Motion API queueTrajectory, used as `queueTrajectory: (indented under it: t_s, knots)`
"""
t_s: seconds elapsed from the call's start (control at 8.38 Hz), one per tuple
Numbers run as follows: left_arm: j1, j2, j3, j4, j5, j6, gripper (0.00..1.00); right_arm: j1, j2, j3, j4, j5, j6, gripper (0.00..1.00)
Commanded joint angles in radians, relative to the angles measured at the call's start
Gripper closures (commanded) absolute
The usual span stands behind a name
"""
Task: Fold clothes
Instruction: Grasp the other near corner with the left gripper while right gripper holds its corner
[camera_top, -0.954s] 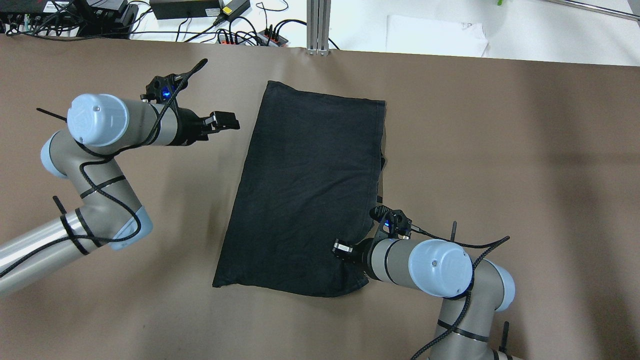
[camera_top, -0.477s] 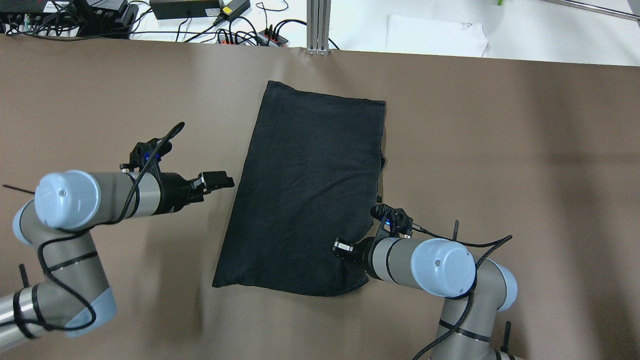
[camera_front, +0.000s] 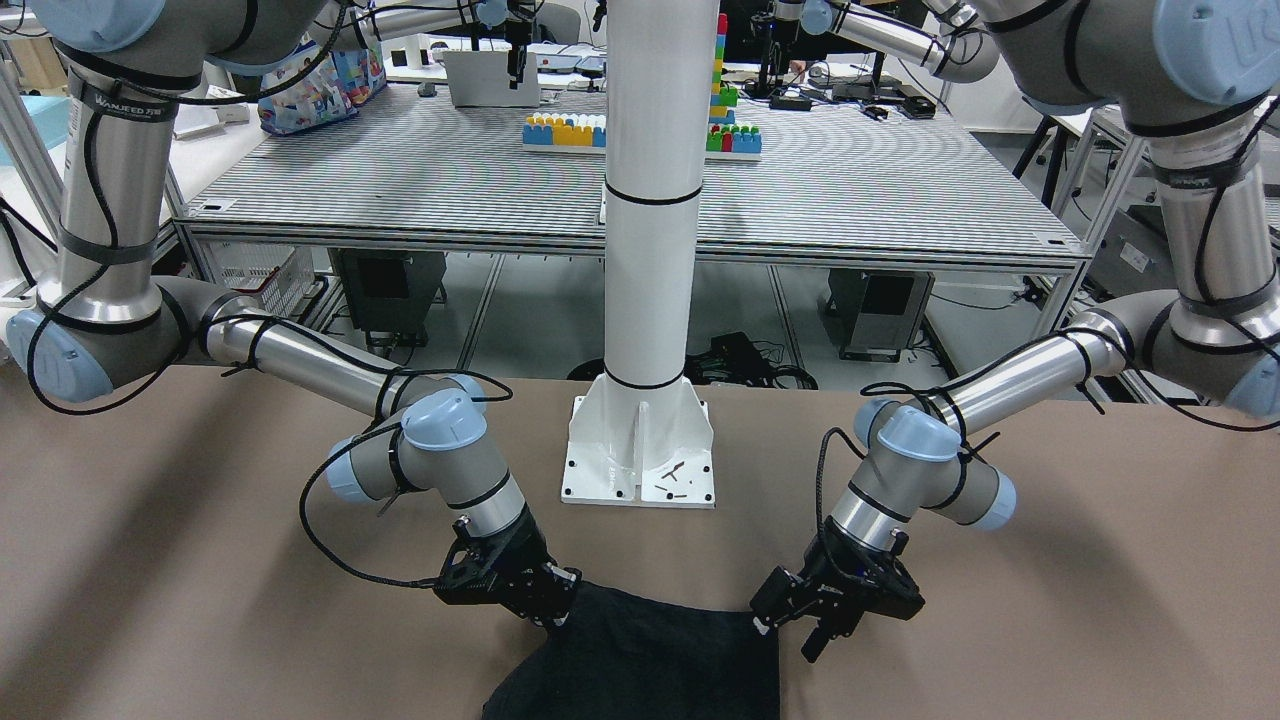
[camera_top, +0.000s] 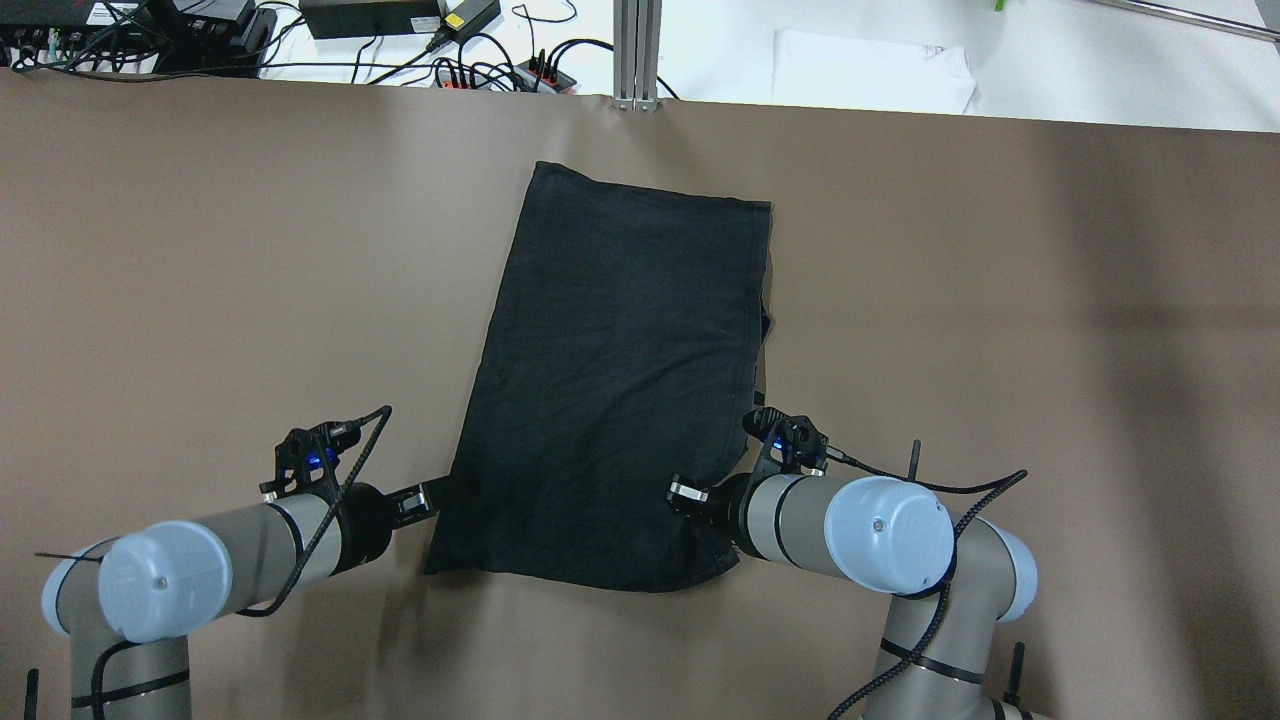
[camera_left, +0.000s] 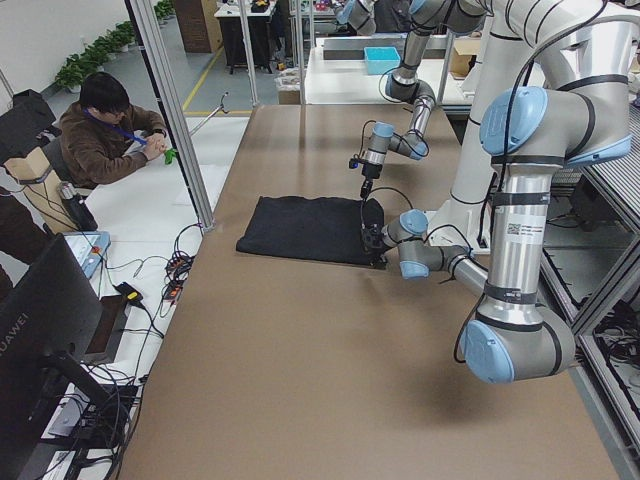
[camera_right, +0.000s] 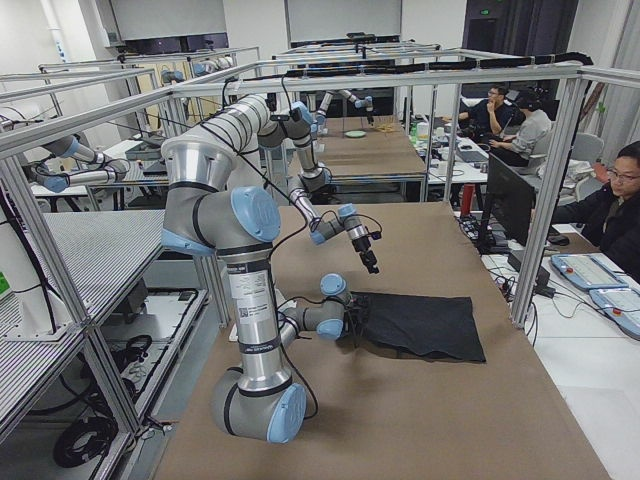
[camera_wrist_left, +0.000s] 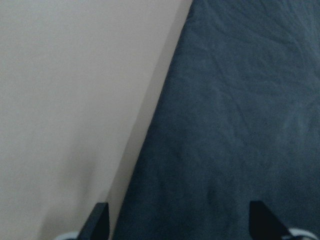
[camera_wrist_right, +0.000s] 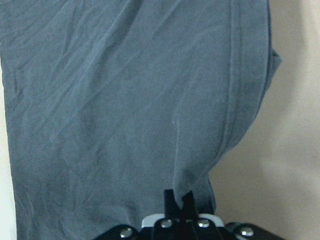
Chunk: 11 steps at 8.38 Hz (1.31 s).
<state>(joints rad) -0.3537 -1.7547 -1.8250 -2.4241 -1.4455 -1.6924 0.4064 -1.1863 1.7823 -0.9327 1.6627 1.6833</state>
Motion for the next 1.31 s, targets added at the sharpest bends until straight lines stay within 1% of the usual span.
queueTrajectory:
  t_s: [0.0, 0.24, 0.48, 0.72, 0.83, 0.95, 1.07, 1.19]
  knots:
    - [0.077, 0.037, 0.006, -0.007, 0.057, -0.012, 0.0, 0.0, -0.001, 0.0, 0.0, -0.004, -0.001, 1.0]
    - [0.082, 0.025, -0.003, 0.0, 0.066, -0.012, 0.01, 0.0, -0.001, -0.001, 0.0, -0.006, -0.001, 1.0]
    - [0.101, 0.02, 0.006, 0.004, 0.076, -0.01, 0.07, 0.002, -0.001, 0.0, 0.0, -0.007, -0.001, 1.0]
    - [0.102, 0.015, 0.012, 0.019, 0.077, -0.01, 0.07, 0.002, -0.003, 0.0, 0.0, -0.007, -0.001, 1.0]
    - [0.104, 0.008, 0.027, 0.019, 0.086, -0.01, 0.14, 0.002, -0.003, 0.0, 0.0, -0.007, -0.001, 1.0]
    - [0.105, 0.003, 0.032, 0.019, 0.105, -0.01, 0.18, 0.002, -0.003, 0.0, 0.0, -0.007, -0.001, 1.0]
    - [0.105, 0.004, 0.032, 0.019, 0.109, -0.01, 0.48, 0.0, -0.004, 0.0, 0.0, -0.007, -0.001, 1.0]
    - [0.111, 0.004, 0.029, 0.019, 0.111, -0.01, 0.99, 0.0, -0.006, 0.003, 0.0, -0.009, 0.001, 1.0]
